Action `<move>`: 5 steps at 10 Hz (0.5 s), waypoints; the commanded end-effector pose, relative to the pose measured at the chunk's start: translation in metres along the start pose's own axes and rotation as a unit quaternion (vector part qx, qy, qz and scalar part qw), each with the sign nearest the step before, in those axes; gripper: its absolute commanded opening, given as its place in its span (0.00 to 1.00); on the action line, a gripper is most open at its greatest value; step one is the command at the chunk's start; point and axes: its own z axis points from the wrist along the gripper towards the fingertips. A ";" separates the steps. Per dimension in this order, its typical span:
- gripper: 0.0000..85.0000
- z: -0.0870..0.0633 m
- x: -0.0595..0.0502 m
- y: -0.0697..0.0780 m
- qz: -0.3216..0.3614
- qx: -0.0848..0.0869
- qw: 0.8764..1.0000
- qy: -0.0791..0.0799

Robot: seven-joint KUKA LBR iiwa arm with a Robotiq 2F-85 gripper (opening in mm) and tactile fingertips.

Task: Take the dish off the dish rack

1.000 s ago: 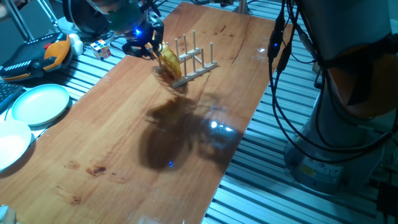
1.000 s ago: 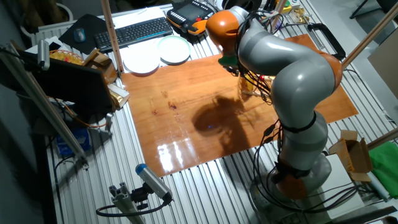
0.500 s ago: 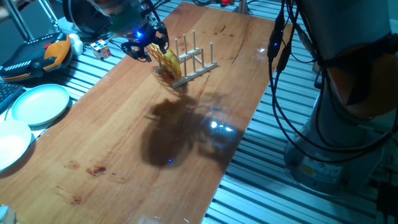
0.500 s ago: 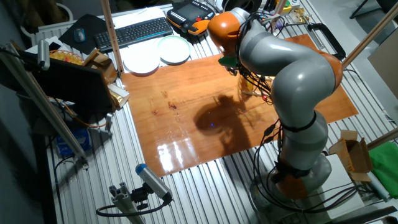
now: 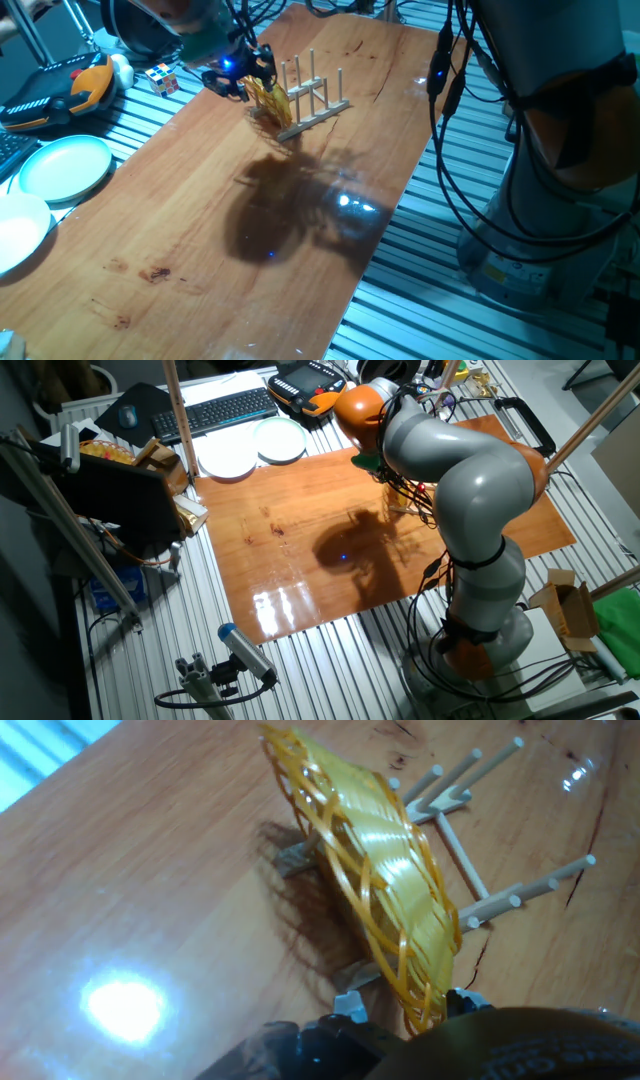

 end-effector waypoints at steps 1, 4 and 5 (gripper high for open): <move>0.56 0.002 0.000 -0.001 0.005 0.000 1.000 0.001; 0.55 0.010 0.000 -0.005 0.025 0.005 1.000 0.002; 0.55 0.011 -0.001 -0.006 0.030 0.011 0.999 -0.002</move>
